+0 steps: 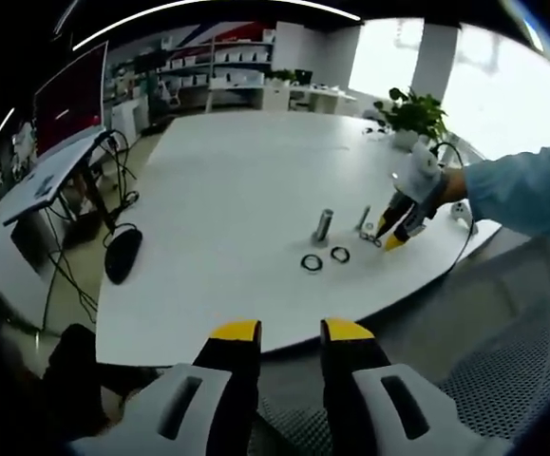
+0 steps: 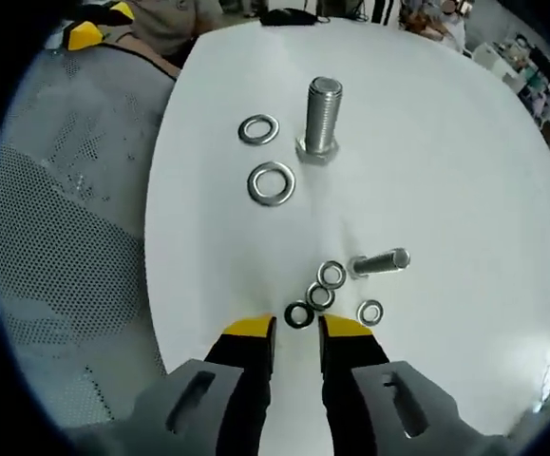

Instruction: Place the washer onto the threaded stud by aligning its center hole with the stud, sliding it down to the base, and recovering from edge contact or off-axis alignment until the washer reaches the visible bottom stop.

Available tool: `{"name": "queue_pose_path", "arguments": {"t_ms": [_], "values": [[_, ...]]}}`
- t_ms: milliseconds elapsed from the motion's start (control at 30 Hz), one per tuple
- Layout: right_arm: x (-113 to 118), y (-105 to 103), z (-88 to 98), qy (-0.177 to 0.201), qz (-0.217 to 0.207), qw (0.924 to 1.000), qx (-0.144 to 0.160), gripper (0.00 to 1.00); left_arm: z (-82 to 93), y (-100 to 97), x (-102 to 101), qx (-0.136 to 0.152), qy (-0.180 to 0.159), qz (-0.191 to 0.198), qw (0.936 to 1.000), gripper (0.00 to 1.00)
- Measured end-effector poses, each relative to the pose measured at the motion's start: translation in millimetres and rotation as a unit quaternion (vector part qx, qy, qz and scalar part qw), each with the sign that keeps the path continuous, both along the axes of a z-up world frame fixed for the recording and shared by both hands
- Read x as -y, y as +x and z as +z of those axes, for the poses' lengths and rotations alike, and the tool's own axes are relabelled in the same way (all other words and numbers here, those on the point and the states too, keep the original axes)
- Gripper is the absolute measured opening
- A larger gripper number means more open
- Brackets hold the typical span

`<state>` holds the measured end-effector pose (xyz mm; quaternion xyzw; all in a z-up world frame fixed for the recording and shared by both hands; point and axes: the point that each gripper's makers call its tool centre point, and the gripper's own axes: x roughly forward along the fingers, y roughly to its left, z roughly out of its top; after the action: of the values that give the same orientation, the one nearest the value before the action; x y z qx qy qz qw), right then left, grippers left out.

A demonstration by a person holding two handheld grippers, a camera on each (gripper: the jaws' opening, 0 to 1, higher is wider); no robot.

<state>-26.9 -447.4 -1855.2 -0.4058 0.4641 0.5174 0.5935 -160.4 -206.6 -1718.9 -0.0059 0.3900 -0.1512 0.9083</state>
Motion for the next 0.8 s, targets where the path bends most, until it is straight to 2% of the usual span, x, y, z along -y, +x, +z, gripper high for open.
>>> {"name": "queue_pose_path", "arguments": {"t_ms": [300,433,667,733,800], "values": [[-0.2,2.9,0.4,-0.005,-0.027,0.9996,0.000,0.19,-0.1,0.2,-0.1,0.000,0.000,-0.001,1.0000,0.22],[-1.5,5.7,0.5,0.005,-0.034,0.9994,0.001,0.16,0.8,0.8,-0.2,0.003,-0.003,0.002,1.0000,0.22],[-2.4,5.2,-0.1,-0.003,-0.029,0.9996,0.002,0.15,1.0,0.7,-0.1,0.003,-0.003,0.002,1.0000,0.22],[-2.7,6.0,-0.6,-0.004,-0.005,1.0000,0.004,0.14,1.1,0.6,-0.1,0.003,-0.003,0.002,1.0000,0.22],[-1.7,8.7,-1.3,0.014,-0.017,0.9997,-0.007,0.13,1.1,0.7,-0.1,0.003,-0.003,0.003,1.0000,0.22]]}}
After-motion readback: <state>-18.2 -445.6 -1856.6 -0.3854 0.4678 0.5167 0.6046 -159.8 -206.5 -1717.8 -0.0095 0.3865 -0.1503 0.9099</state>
